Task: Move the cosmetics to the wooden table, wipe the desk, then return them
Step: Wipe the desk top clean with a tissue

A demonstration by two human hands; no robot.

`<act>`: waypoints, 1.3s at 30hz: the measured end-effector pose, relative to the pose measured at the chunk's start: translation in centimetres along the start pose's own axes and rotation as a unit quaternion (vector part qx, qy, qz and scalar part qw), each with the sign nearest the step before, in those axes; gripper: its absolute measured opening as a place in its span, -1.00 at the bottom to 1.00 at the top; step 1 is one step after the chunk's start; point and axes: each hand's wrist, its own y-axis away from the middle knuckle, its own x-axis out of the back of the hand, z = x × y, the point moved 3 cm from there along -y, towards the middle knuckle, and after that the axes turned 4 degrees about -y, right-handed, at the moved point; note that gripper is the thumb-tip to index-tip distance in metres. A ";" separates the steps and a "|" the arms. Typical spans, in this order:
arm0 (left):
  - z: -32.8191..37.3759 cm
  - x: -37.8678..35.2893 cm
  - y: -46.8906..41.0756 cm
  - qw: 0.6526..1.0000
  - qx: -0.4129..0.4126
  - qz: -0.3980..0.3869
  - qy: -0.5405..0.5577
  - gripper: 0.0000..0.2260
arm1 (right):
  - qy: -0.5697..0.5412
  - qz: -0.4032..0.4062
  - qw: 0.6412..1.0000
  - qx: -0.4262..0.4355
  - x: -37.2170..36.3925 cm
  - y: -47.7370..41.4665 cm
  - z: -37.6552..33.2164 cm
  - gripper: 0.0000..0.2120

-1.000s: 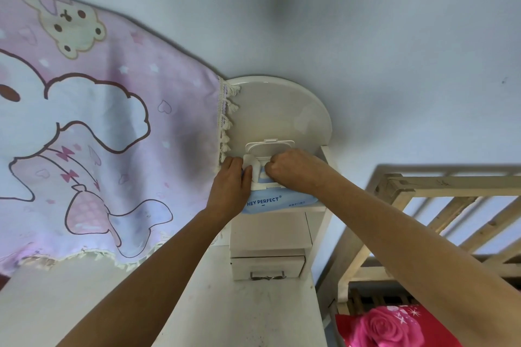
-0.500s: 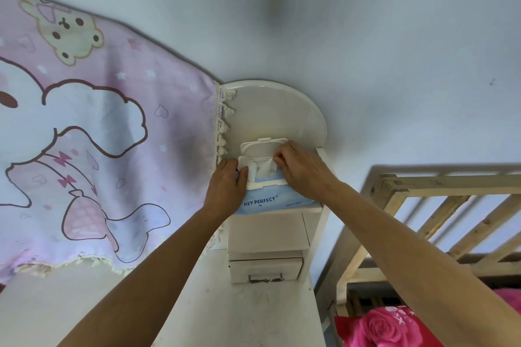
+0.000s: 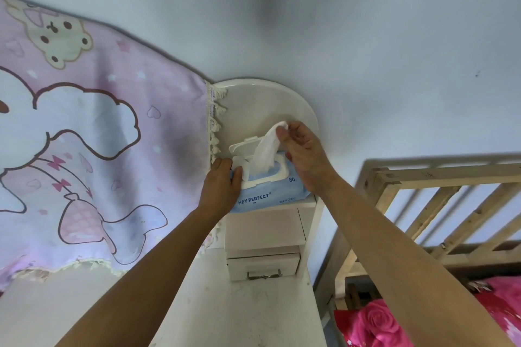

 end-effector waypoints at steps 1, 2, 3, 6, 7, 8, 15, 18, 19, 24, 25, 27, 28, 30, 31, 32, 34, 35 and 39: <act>0.0 0.0 0.0 1.000 0.002 -0.001 -0.001 -0.82 | -0.015 0.012 1.000 0.013 0.0 0.4 -1.1 -0.92; 0.0 0.0 0.1 1.000 0.003 0.000 -0.002 -0.82 | -0.026 0.018 0.999 0.027 0.0 0.8 -2.0 -0.93; 0.0 0.0 0.2 1.000 0.006 0.001 -0.002 -0.81 | -0.042 0.019 0.998 0.038 -0.2 1.4 -2.7 -0.93; -0.1 0.0 0.4 1.000 0.018 0.010 -0.002 -0.81 | -0.092 0.014 0.994 0.051 -1.0 3.0 -4.2 -0.83; 0.0 0.0 0.5 1.000 0.019 0.014 0.000 -0.82 | -0.103 0.014 0.993 0.054 -1.2 3.4 -4.6 -0.83; 0.0 0.0 0.6 1.000 0.017 0.017 0.001 -0.82 | -0.113 0.012 0.992 0.060 -1.5 3.8 -5.0 -0.86; -0.3 -0.1 1.1 0.999 0.028 -0.011 -0.023 -0.87 | -0.105 -0.046 0.993 -0.010 -2.1 6.4 -2.8 -0.89; -0.2 0.7 2.3 0.999 0.026 0.024 0.028 -0.87 | -0.015 -0.047 0.987 -0.154 -1.2 9.2 4.0 -0.79; -0.1 1.0 3.1 0.998 0.021 0.043 0.052 -0.81 | -0.003 -0.038 0.982 -0.185 -0.5 10.2 6.1 -0.76; -2.0 0.5 10.3 0.995 -0.010 0.086 -0.044 -0.61 | 0.003 -0.002 0.955 -0.298 2.1 14.0 13.7 -0.78; -2.8 -0.2 11.9 0.997 0.004 0.064 -0.048 -0.56 | 0.001 0.001 0.949 -0.316 2.5 14.6 15.1 -0.78; -4.1 -1.2 14.9 0.998 0.044 0.010 -0.045 -0.47 | -0.008 0.004 0.941 -0.338 2.7 15.5 16.7 -0.80; -4.8 -2.1 16.4 0.995 0.075 -0.026 -0.054 -0.46 | -0.017 0.004 0.936 -0.351 2.8 16.1 17.5 -0.81; -6.1 -3.9 18.9 0.981 0.134 -0.123 -0.067 -0.45 | -0.031 0.004 0.928 -0.372 2.8 17.2 18.8 -0.82; -6.5 -4.7 20.1 0.969 0.150 -0.184 -0.069 -0.44 | -0.047 0.000 0.924 -0.379 2.7 17.7 19.2 -0.83; -6.7 -5.4 21.0 0.955 0.154 -0.243 -0.071 -0.41 | -0.066 -0.010 0.921 -0.384 2.4 18.1 19.3 -0.83; -6.9 -6.4 22.0 0.930 0.151 -0.327 -0.071 -0.35 | -0.072 -0.033 0.922 -0.379 2.0 18.6 18.9 -0.83; -6.9 -6.7 21.9 0.925 0.158 -0.341 -0.060 -0.34 | -0.058 -0.044 0.926 -0.372 1.8 18.6 18.5 -0.84; -6.6 -6.7 20.5 0.892 0.240 -0.372 0.090 -0.42 | -0.011 -0.073 0.937 -0.342 1.2 18.1 16.8 -0.79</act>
